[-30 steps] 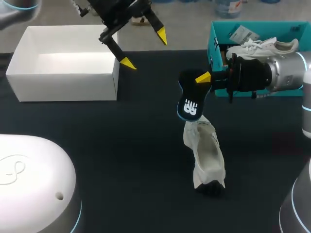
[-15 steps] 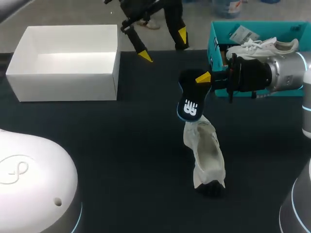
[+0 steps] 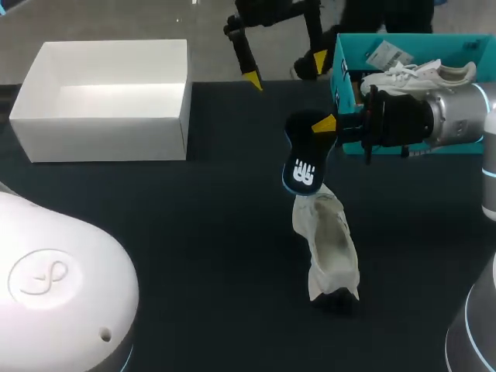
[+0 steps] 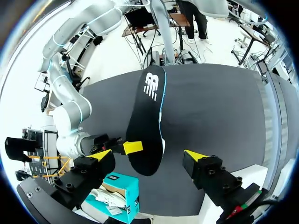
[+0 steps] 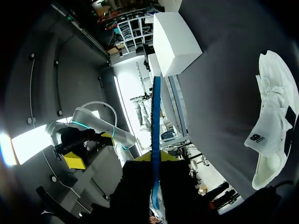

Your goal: Take the shoe out of the shoebox, open the shoe tongue, remove and reinsert the insole, then place the shoe into the shoebox

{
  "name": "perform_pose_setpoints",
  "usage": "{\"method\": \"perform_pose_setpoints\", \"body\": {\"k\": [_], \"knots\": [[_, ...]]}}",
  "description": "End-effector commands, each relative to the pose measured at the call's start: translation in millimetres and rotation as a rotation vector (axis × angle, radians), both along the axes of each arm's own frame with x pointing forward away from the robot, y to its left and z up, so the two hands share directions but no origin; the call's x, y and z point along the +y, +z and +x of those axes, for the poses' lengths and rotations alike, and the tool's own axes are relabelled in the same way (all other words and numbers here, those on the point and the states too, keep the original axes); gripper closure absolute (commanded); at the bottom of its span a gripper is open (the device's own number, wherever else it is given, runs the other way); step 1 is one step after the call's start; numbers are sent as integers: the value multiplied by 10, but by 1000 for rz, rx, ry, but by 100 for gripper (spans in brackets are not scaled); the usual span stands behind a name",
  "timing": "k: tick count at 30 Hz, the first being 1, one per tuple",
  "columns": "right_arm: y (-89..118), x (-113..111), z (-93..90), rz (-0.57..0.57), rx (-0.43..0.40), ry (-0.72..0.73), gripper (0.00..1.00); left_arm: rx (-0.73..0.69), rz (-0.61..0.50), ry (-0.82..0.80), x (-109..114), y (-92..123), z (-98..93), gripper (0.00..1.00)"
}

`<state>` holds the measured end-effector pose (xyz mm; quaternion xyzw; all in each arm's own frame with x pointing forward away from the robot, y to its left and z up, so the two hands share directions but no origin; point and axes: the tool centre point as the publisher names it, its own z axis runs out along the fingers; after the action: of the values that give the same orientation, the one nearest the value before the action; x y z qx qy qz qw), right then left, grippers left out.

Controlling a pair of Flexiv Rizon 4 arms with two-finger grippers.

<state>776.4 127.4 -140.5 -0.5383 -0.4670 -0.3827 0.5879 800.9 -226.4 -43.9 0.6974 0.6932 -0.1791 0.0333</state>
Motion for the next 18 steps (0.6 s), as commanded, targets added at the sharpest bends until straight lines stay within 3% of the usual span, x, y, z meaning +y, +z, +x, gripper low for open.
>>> {"method": "perform_pose_setpoints", "body": {"k": [1, 10, 18], "knots": [[5, 2, -7, -4, 1, 0, 100, -13, 122, -22, -22, 31, -32, 0], [5, 2, -7, -4, 1, 0, 100, -13, 122, -22, -22, 31, -32, 0], [5, 2, -7, -4, 1, 0, 100, 30, -208, 196, 565, -110, 42, 0]]}}
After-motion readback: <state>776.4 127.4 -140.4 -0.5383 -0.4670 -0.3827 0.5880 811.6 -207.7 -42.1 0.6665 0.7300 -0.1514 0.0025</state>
